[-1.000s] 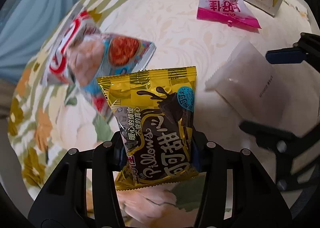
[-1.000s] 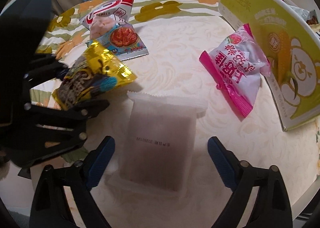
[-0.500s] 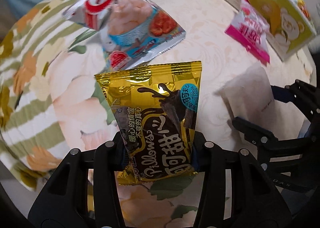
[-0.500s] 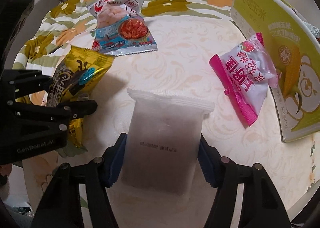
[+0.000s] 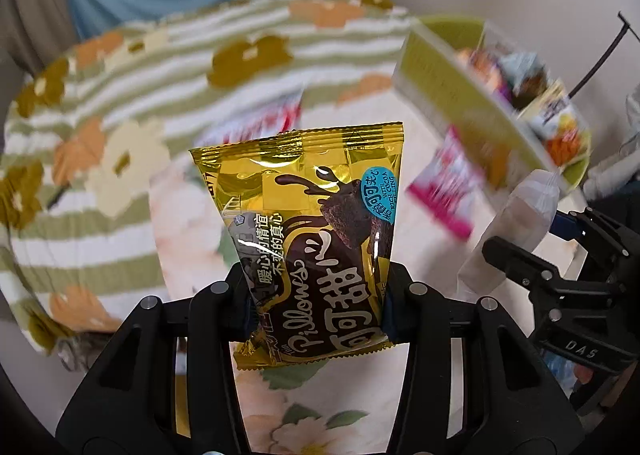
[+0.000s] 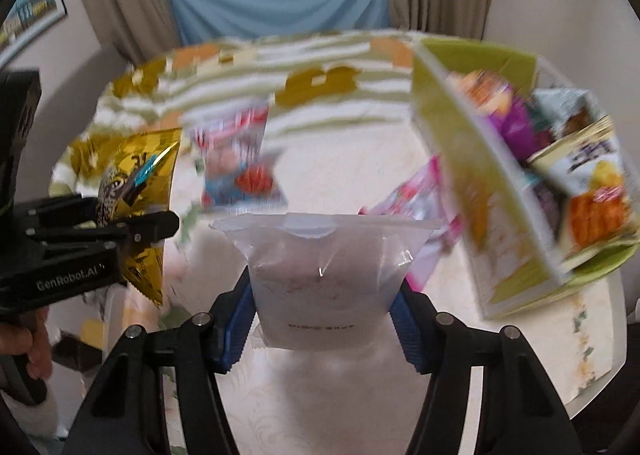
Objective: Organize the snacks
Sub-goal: 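Lift both held packets and carry them toward the box, then open the left tool over the box while the right tool releases the white pouch inside, then withdraw both tools from the box toward the last two bags, then grasp the red-white shrimp chips bag with the left tool while the right tool grasps the pink candy bag, then carry both bags over the box and open the left tool to drop its bag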
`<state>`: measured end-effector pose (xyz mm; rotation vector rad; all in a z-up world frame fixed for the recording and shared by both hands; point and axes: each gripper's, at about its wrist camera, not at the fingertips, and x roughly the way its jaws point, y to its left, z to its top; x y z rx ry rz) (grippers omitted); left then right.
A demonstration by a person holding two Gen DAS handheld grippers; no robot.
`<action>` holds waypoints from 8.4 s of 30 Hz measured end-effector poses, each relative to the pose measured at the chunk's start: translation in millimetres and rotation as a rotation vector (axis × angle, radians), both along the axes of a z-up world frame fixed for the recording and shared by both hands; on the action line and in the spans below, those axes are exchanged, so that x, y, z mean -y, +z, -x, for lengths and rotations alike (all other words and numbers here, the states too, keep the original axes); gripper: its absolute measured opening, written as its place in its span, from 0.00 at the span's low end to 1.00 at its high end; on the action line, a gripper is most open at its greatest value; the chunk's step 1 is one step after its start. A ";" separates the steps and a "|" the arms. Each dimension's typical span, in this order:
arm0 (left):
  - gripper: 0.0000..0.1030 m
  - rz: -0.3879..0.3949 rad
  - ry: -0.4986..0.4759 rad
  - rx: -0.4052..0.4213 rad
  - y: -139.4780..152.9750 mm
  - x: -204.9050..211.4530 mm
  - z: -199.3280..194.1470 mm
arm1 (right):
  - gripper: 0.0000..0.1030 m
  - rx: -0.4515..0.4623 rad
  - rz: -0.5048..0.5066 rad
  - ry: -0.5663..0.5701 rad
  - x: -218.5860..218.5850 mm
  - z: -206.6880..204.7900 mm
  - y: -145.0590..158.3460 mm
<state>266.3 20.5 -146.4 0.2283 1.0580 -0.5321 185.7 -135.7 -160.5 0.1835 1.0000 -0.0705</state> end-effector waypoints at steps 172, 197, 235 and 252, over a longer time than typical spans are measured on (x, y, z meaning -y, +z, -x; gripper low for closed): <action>0.64 0.080 0.182 -0.126 -118.6 8.4 -120.9 | 0.79 0.017 0.039 -0.469 57.6 -72.4 -101.9; 0.64 0.098 0.234 -0.160 -83.8 -25.0 -74.3 | 0.45 0.024 -0.055 -0.139 20.0 -84.8 -76.1; 0.94 0.180 0.190 0.003 63.6 323.6 -26.1 | 0.45 0.278 -0.011 0.030 280.1 4.5 125.3; 0.96 0.165 0.342 0.019 58.0 259.0 18.3 | 0.46 0.227 -0.058 0.126 315.0 -33.8 115.9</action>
